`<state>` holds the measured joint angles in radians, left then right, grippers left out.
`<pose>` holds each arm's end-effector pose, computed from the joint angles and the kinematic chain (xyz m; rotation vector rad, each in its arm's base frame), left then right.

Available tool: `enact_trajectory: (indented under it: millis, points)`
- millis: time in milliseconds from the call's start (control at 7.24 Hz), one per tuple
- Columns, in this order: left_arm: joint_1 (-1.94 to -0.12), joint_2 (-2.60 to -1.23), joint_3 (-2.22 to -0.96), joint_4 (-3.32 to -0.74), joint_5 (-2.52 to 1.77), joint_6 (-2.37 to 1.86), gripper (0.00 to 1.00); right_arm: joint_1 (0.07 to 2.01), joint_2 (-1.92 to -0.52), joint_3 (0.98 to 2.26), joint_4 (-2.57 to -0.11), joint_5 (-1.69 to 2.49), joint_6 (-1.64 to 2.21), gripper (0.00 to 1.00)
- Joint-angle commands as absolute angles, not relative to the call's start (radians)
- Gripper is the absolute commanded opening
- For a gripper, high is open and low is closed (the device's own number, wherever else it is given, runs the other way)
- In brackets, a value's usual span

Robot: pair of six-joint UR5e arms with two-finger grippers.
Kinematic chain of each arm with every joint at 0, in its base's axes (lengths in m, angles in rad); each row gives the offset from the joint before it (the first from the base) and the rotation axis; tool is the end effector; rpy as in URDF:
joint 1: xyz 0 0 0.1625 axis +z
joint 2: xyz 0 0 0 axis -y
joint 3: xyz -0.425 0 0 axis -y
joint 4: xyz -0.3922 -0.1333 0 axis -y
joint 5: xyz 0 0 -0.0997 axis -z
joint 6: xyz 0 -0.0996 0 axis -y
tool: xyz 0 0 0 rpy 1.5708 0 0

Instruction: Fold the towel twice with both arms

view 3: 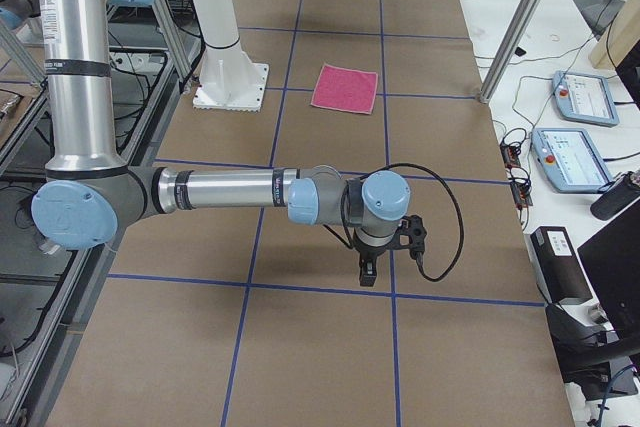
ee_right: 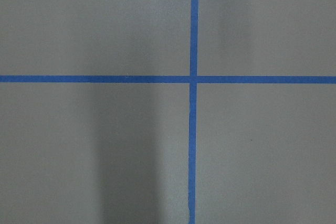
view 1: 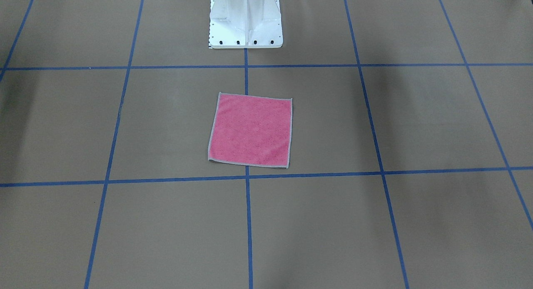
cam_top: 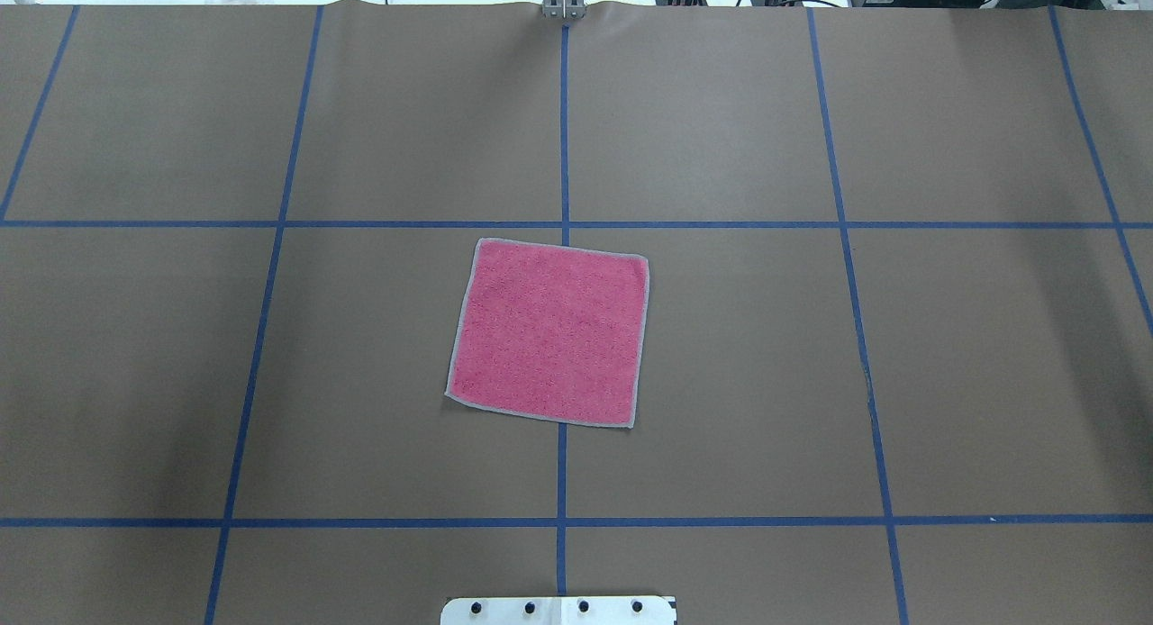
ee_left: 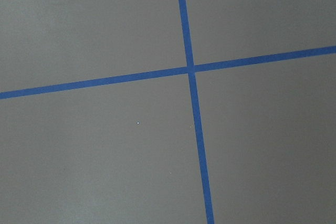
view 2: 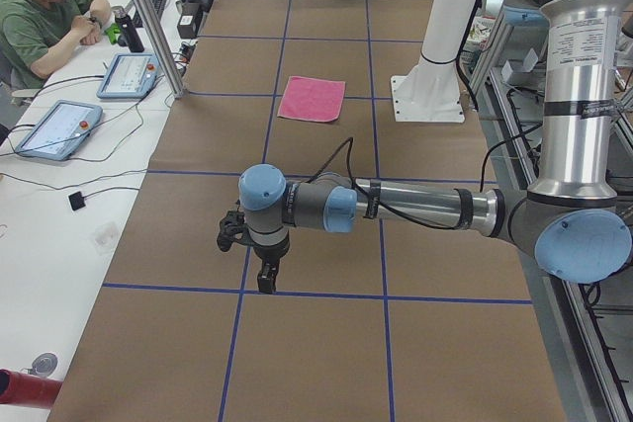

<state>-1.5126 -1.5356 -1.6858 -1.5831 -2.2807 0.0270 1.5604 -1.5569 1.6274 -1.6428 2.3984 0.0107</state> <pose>-0.0402 -0.4854 0.6220 0.0772 0.7111 0.1142 0.0548 -0.4973 0.6274 -0.0101 -0.8275 0.0009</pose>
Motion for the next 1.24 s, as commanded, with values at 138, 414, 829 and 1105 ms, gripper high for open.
enact_trajectory:
  millis: [138, 414, 829, 1105]
  points:
    - [-1.513, -1.537, -1.684, -1.585, -2.281, 0.025, 1.00, 1.562, -1.555, 1.628, -1.641, 2.399, 0.011, 1.00]
    - [-1.511, -1.558, -1.681, -1.589, -2.284, 0.017, 1.00, 1.560, -1.542, 1.632, -1.646, 2.404, 0.014, 1.00]
    - [-1.415, -1.653, -1.681, -1.594, -2.281, -0.050, 1.00, 1.531, -1.459, 1.628, -1.635, 2.405, 0.015, 1.00]
    - [-1.394, -1.793, -1.692, -1.594, -2.286, -0.283, 1.00, 1.443, -1.346, 1.623, -1.646, 2.401, 0.192, 1.00]
